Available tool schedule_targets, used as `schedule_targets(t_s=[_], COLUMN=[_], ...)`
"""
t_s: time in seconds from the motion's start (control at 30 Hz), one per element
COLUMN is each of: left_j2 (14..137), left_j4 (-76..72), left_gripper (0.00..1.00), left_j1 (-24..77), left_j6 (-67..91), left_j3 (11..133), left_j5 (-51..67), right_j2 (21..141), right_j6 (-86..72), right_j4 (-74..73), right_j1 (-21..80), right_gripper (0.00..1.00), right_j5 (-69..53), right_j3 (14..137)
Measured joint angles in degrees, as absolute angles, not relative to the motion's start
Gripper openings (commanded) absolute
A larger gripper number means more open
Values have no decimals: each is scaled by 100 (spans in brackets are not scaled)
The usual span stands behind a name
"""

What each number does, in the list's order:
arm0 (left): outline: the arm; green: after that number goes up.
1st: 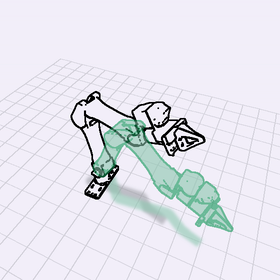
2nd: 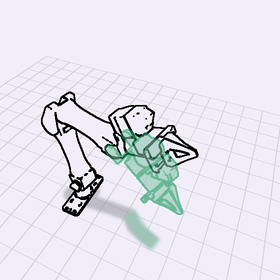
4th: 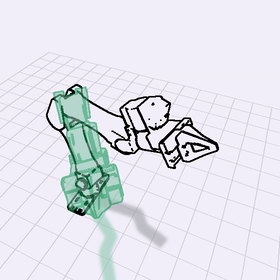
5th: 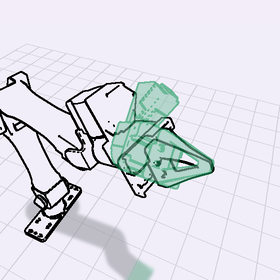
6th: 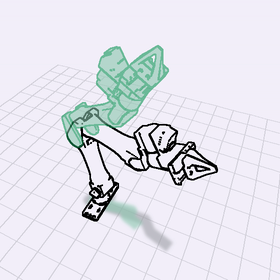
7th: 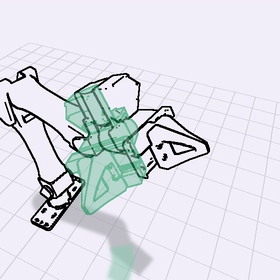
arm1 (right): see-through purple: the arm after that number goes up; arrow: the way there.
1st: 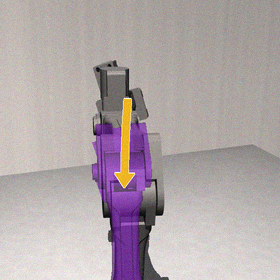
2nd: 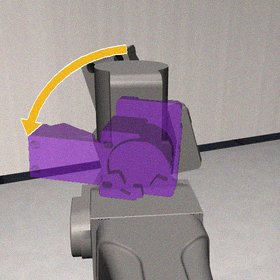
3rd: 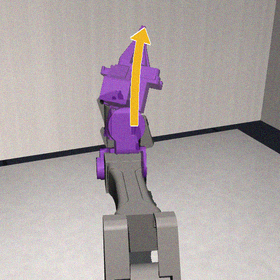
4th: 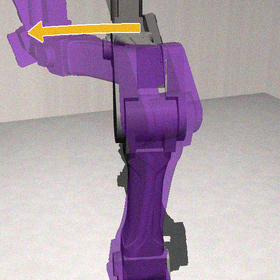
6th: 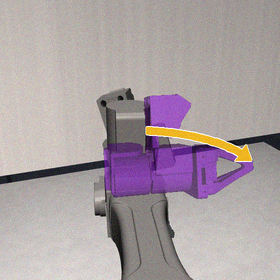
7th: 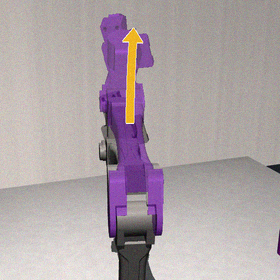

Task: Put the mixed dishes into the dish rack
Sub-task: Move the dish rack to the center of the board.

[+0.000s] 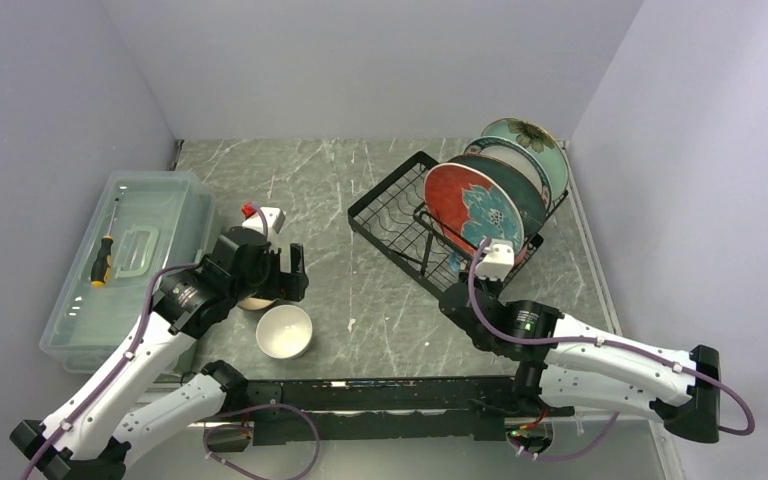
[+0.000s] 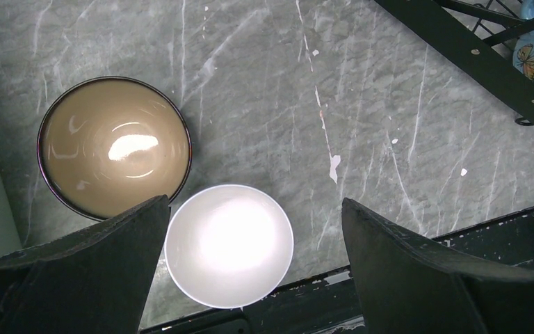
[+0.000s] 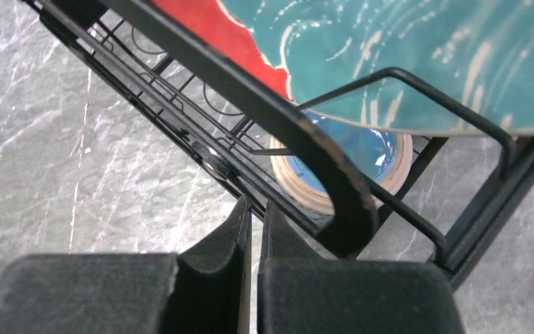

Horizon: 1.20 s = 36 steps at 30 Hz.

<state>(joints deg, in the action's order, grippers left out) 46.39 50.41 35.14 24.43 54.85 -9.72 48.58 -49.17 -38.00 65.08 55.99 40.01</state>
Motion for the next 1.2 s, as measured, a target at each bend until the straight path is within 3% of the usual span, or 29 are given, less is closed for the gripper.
schedule_targets(t_s=[0.2,0.37,0.43,1.0,1.2], left_j2=[4639,4639,4639,4633,4633], left_j4=[5041,5043,5041,5041,5039], left_gripper=[99,99,99,99,99], left_j1=[3516,3524,3524,3524,3524], left_j6=[2445,2445,2445,2443,2440], left_j3=[5485,5485,5485,5485,5483], left_j5=[-972,-972,-972,-972,-969], right_j2=[4751,4685,4681,4764,5306], right_j6=[-5623,-5699,-5784,-5660,-5815], right_j4=[-4257,-4333,-4372,-4517,-4812], right_j1=[6429,6331,6307,6281,6779], right_gripper=[5,39,47,49,51], right_j5=[5669,5664,5627,4934,4751], right_j3=[4053,4051,4051,4224,4611])
